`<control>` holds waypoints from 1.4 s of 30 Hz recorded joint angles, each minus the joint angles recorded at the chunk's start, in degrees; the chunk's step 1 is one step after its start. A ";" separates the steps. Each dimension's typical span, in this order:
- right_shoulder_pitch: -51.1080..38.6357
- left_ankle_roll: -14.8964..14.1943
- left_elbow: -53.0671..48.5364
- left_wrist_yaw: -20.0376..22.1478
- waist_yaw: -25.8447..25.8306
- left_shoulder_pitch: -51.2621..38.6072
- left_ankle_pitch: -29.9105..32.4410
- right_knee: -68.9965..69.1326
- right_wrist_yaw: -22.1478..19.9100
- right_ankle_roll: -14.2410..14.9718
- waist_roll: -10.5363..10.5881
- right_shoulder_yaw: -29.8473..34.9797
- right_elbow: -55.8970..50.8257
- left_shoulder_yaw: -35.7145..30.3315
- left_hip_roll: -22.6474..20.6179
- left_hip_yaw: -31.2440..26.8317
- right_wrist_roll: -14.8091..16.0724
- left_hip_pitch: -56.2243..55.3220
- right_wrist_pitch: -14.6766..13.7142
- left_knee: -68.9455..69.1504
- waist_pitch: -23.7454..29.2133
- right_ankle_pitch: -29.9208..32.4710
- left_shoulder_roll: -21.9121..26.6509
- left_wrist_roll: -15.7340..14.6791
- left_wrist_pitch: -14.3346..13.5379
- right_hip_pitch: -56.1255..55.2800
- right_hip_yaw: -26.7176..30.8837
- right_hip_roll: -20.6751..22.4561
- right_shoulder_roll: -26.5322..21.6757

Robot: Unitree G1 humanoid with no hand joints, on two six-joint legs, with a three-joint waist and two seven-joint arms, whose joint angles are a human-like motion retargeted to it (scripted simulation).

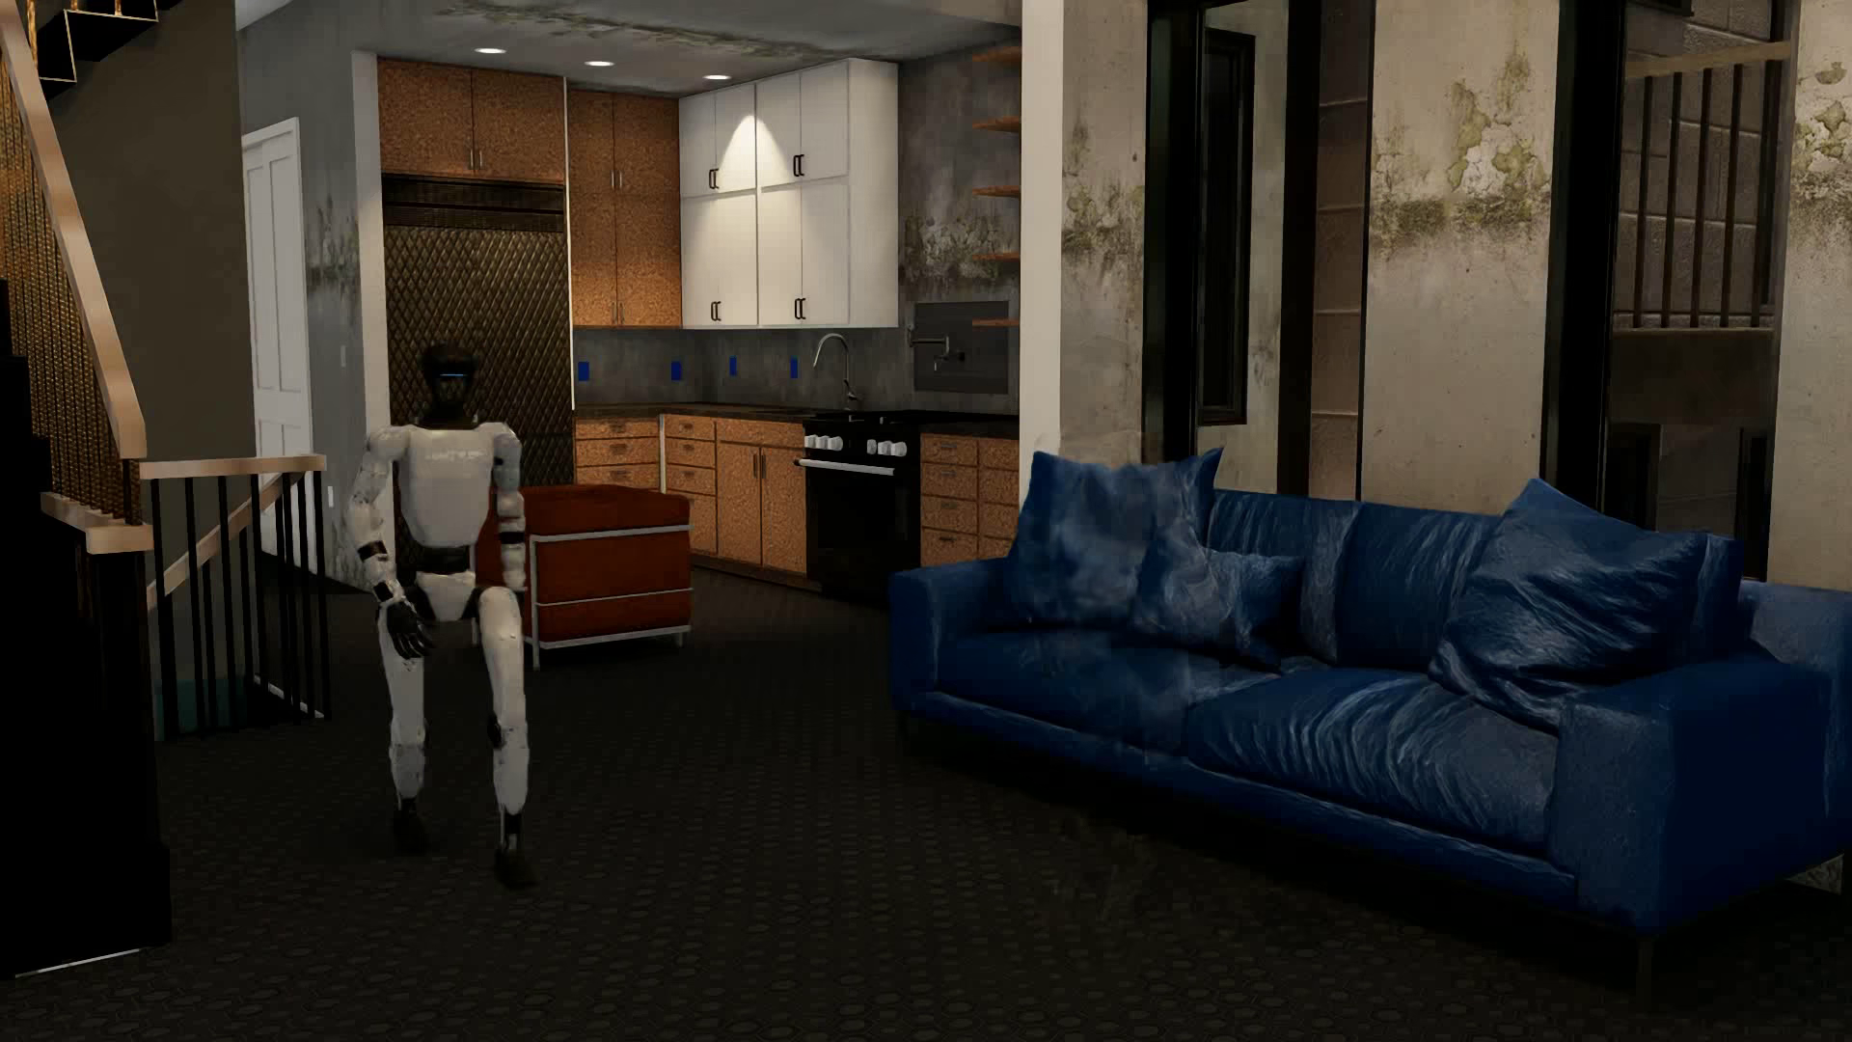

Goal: Go to the sofa

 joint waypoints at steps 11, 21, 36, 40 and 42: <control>6.11 0.00 9.09 0.00 0.68 -2.49 6.13 18.57 0.00 0.00 -6.09 3.33 12.03 0.61 -6.02 0.00 0.00 3.24 0.00 1.60 -6.92 46.40 2.72 0.00 0.00 -0.14 0.00 -6.64 0.10; 12.62 0.00 -6.84 0.00 -20.21 -20.92 -15.09 15.41 0.00 0.00 -2.95 -3.32 19.52 8.61 -8.31 0.00 0.00 34.73 0.00 -8.07 -2.58 34.97 4.04 0.00 0.00 -32.88 0.00 -3.07 -1.31; 4.77 0.00 7.55 0.00 -14.71 -5.74 6.45 6.48 0.00 0.00 4.84 -3.66 13.52 -13.58 3.36 0.00 0.00 20.47 0.00 42.99 -2.77 27.97 3.14 0.00 0.00 -20.12 0.00 1.88 -3.96; 0.60 0.00 1.85 0.00 -5.15 -0.48 -0.99 4.07 0.00 0.00 4.83 -16.28 5.60 0.41 -1.05 0.00 0.00 5.80 0.00 38.05 -1.16 18.07 3.79 0.00 0.00 -8.32 0.00 0.90 -5.80; -1.95 0.00 0.85 0.00 -1.07 0.40 3.62 2.75 0.00 0.00 4.71 -21.76 1.22 4.24 -1.29 0.00 0.00 2.89 0.00 18.25 -1.38 13.90 2.99 0.00 0.00 -3.57 0.00 0.19 -6.30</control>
